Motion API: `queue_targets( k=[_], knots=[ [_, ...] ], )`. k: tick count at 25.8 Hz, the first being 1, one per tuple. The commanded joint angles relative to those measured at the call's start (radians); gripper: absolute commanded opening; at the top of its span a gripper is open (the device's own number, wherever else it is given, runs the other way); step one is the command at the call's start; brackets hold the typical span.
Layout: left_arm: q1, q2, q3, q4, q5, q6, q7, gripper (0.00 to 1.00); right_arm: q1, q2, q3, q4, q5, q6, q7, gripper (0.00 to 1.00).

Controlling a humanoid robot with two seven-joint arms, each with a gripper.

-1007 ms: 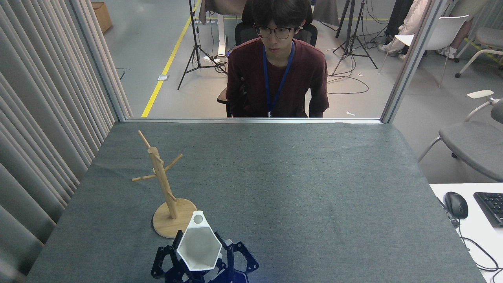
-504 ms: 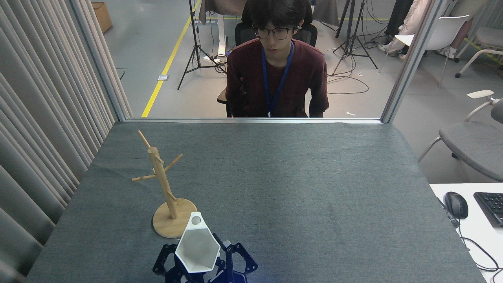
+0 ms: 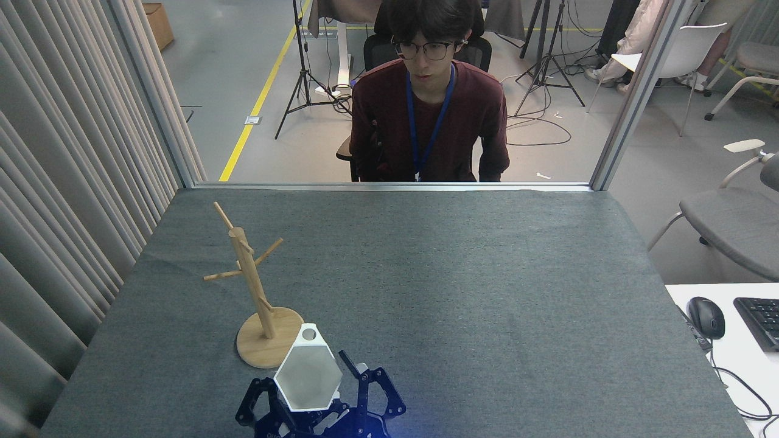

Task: Hang cup on storage rack
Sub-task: 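Bring the left gripper to the cup and grasp it beside the right gripper, then open the right gripper and withdraw it toward the robot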

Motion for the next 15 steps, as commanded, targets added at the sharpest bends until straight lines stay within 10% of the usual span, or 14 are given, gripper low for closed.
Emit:
queue_targets(
  k=[1,7,11,15],
  knots=[
    [-0.001,0.0,0.0,0.005,-0.004,0.001,0.0,0.29,-0.008,0.0,0.002,-0.046,-0.001,-0.008,-0.005,0.98],
    [-0.011,-0.005,0.001,0.029,-0.016,0.004,0.0,0.29,-0.115,0.02,-0.004,-0.071,-0.021,0.003,-0.007,0.98],
    [-0.011,-0.006,0.001,0.029,-0.015,0.008,0.0,0.29,-0.273,0.045,-0.3,0.02,-0.216,0.201,0.025,0.98],
    [-0.011,-0.005,0.003,0.031,-0.015,0.051,0.003,0.29,-0.26,-0.093,-0.45,0.179,-0.265,0.153,0.099,0.98]
  ],
)
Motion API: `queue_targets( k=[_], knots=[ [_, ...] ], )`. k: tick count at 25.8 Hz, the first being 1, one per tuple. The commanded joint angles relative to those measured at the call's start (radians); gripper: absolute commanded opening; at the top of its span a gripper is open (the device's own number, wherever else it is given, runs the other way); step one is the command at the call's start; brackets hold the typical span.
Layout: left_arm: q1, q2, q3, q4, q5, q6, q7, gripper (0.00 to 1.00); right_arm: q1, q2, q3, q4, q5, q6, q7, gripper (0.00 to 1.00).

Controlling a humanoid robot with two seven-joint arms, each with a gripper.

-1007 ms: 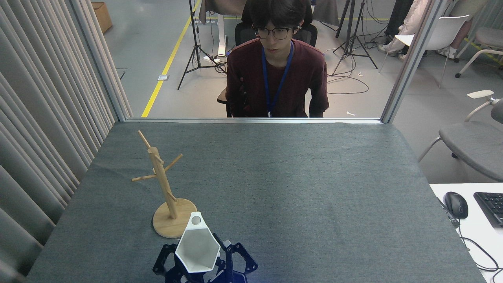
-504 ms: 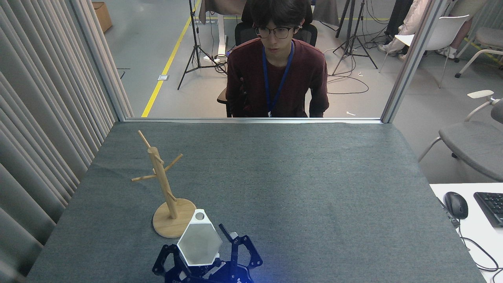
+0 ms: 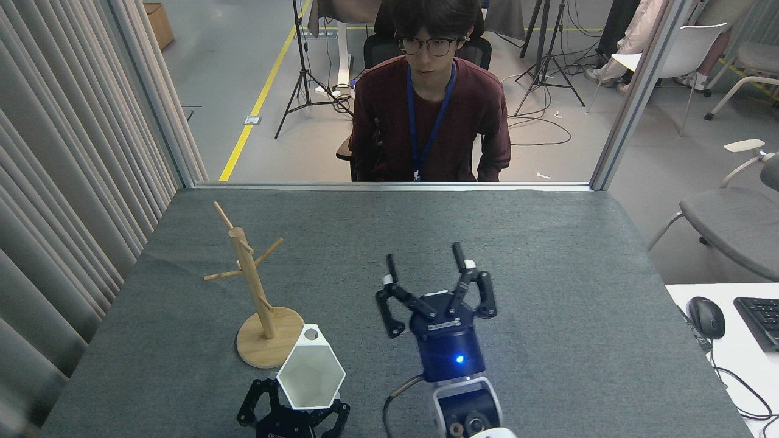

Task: Hang cup on storage rack
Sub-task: 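Open the right gripper and withdraw it toward the robot, then raise the cup with the left gripper and move it toward a stand arm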

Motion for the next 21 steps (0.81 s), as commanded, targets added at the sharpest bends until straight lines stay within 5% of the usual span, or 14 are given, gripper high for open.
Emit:
queue_targets(
  k=[1,2,5,11,16,21],
  knots=[
    [0.0,0.001,0.002,0.003,0.002,0.04,0.003,0.29,0.058,-0.168,-0.1,0.106,-0.036,-0.041,0.047,0.98],
    [0.001,0.003,0.002,0.003,0.003,0.046,0.003,0.29,0.122,-0.211,-0.1,0.104,-0.046,-0.059,0.046,0.98],
    [-0.002,0.001,0.033,-0.003,0.005,0.057,0.003,0.29,0.239,-0.22,-0.12,0.08,-0.059,-0.098,0.027,0.98],
    [-0.011,0.012,0.079,0.001,-0.087,0.138,0.003,0.29,0.264,-0.208,-0.16,0.055,-0.098,-0.107,0.011,0.98],
    [-0.071,-0.053,0.275,0.06,-0.314,0.172,-0.005,0.3,0.264,-0.209,-0.158,0.055,-0.098,-0.107,0.011,0.98],
    [-0.147,-0.073,0.379,0.109,-0.367,0.189,-0.009,0.3,0.259,-0.208,-0.158,0.055,-0.098,-0.107,0.011,0.98]
  ],
)
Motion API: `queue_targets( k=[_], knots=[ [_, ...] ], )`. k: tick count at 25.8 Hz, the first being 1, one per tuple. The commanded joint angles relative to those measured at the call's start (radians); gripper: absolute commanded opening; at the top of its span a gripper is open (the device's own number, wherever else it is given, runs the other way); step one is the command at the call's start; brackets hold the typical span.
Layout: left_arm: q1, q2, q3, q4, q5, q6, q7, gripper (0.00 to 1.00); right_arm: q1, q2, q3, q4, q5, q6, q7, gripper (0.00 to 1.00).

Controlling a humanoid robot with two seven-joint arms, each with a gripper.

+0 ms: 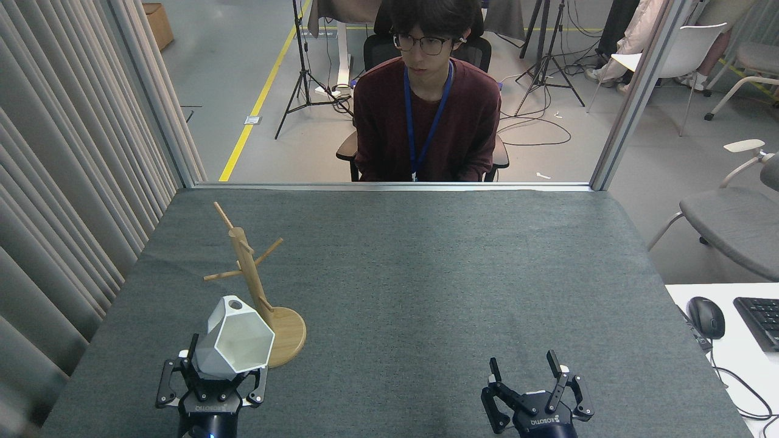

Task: Hang cup on storage rack
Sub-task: 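Raise the cup with the left gripper and move it toward a stand arm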

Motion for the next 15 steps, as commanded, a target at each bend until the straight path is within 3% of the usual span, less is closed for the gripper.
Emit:
queue_targets(
  k=[1,8,15],
  knots=[
    [-0.056,-0.015,0.068,0.039,-0.034,0.025,-0.004,0.3,-0.001,0.0,0.0,0.0,0.0,0.001,0.0,0.98],
    [-0.14,-0.023,0.157,0.102,-0.046,0.033,-0.007,0.3,-0.001,0.0,0.0,0.001,0.0,0.001,0.0,0.98],
    [-0.189,-0.034,0.157,0.184,-0.097,0.033,-0.004,0.3,-0.003,-0.001,0.0,0.0,0.0,0.001,0.0,0.98]
  ],
)
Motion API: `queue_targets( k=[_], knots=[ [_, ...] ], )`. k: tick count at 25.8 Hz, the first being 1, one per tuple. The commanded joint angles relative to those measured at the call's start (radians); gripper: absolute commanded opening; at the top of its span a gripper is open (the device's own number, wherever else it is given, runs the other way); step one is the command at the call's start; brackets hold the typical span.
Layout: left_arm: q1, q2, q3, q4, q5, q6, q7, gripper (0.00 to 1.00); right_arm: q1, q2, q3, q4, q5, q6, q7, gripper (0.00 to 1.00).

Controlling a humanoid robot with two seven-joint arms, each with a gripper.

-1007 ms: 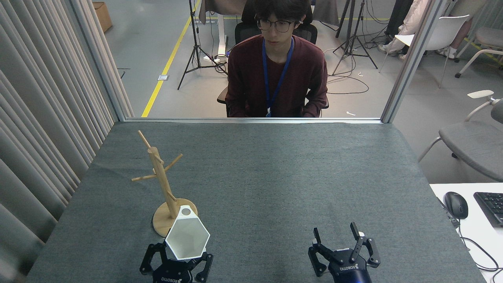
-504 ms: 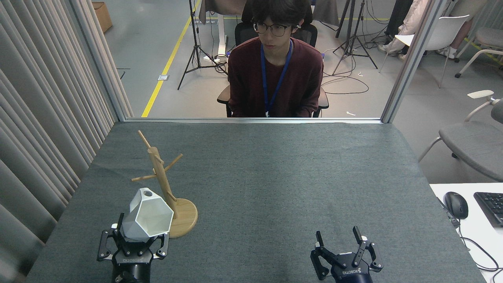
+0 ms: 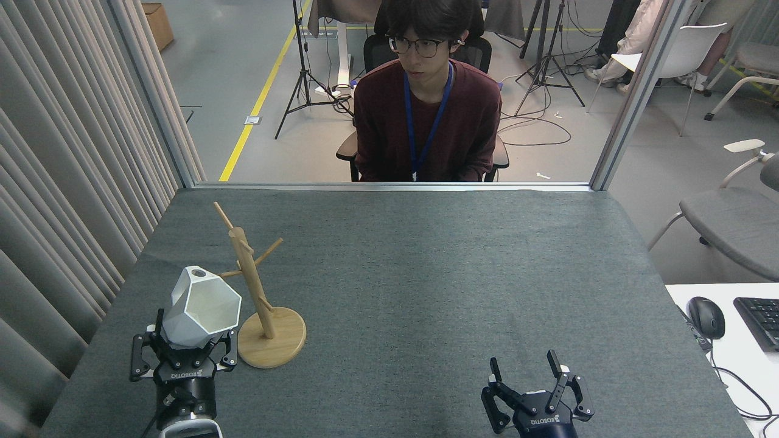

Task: Hang cup on storage rack
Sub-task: 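Raise the cup with the left gripper and move it toward a stand arm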

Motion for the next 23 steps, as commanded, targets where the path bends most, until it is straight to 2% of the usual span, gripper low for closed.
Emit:
queue_targets(
  k=[1,7,8,9,10,11,12,23],
  knots=[
    [-0.026,-0.007,-0.001,0.059,-0.036,0.002,0.004,0.3,-0.002,-0.001,-0.002,0.001,0.0,0.0,0.003,0.98],
    [-0.063,-0.012,-0.006,0.156,-0.07,0.043,0.005,0.34,-0.005,-0.003,-0.003,-0.001,-0.003,0.0,0.0,0.98],
    [-0.071,-0.012,-0.004,0.171,-0.071,0.046,0.005,0.38,-0.005,-0.003,-0.005,-0.001,-0.005,0.0,0.0,0.98],
    [-0.078,-0.013,-0.004,0.182,-0.071,0.049,0.007,0.45,-0.003,-0.003,-0.005,0.001,-0.005,0.0,-0.002,0.98],
    [-0.082,-0.013,-0.004,0.185,-0.07,0.051,0.013,0.61,-0.003,-0.005,-0.005,0.001,-0.005,0.0,-0.002,0.98],
    [-0.082,-0.013,-0.004,0.185,-0.068,0.052,0.016,0.94,-0.003,-0.005,-0.005,0.001,-0.005,-0.002,-0.002,0.98],
    [-0.082,-0.013,-0.004,0.185,-0.067,0.051,0.016,1.0,-0.003,-0.005,-0.005,0.001,-0.005,-0.002,-0.003,0.98],
    [-0.071,-0.009,-0.03,0.162,-0.068,0.052,0.017,1.0,-0.002,-0.001,-0.005,-0.001,-0.005,-0.002,-0.005,0.98]
  ],
)
